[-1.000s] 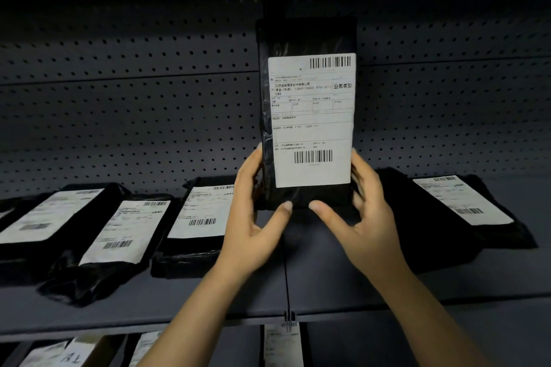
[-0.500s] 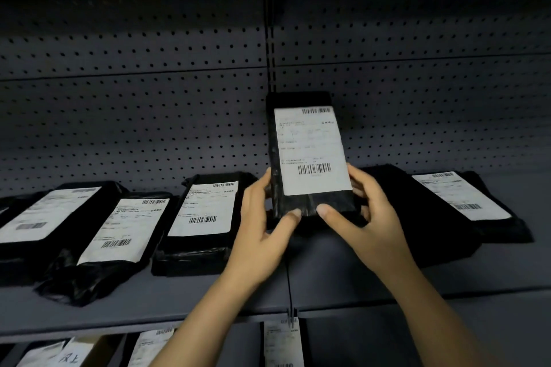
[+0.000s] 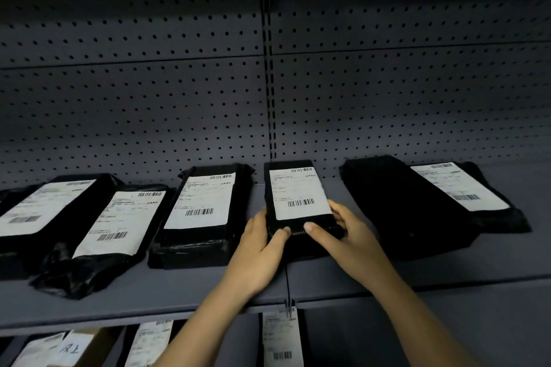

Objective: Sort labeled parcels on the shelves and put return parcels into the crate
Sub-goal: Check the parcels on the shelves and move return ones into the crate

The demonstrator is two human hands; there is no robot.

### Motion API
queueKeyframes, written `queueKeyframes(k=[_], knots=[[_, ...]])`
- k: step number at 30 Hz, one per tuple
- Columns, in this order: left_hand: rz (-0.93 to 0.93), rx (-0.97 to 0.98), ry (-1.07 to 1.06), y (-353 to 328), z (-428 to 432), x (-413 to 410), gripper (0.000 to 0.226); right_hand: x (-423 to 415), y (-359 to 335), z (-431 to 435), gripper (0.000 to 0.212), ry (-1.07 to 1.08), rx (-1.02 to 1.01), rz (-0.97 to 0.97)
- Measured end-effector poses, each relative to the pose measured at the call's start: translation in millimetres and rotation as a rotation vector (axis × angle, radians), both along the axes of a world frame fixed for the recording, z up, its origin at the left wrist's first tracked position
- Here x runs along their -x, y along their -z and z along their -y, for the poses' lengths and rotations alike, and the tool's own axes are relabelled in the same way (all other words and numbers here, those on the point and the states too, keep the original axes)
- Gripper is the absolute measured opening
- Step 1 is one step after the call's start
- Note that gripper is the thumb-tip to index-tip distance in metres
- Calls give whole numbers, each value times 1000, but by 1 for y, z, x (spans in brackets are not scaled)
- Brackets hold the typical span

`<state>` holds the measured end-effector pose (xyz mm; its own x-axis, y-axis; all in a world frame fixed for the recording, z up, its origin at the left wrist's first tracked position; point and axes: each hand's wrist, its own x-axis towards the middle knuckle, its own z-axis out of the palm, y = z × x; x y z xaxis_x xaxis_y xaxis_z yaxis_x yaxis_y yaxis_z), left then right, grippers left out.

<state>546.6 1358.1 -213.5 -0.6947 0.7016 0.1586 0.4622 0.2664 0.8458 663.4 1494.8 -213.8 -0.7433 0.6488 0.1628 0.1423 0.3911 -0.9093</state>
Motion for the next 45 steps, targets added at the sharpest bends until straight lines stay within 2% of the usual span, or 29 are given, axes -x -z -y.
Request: queueKeyframes(k=[4,7,12,16,23,29,37,45], knots=[[-84,-15,-31,-2,5,-3,56,-3,-6,-1,57,5,-90,73],[-371,-24,-40,-12,7,-5,54,-11,-13,-2,54,52,-313,115],[-864,-26,37,-43,-2,-4,45,-38,-36,-8,39,122,-815,169],[-1030,-36,161,-54,-20,-10,33,-66,-49,-11,37,231,-954,272],[-1010,-113,381,-41,-52,-42,33,-120,-47,-3,43,401,-914,400],[-991,-105,433,-35,-73,-69,37,-152,-44,-8,43,457,-893,414],[-964,-85,291,-25,-109,-96,38,-166,-35,-71,46,356,-865,305],[-822,49,34,-9,-138,-138,57,-171,-23,-143,75,156,-761,326]])
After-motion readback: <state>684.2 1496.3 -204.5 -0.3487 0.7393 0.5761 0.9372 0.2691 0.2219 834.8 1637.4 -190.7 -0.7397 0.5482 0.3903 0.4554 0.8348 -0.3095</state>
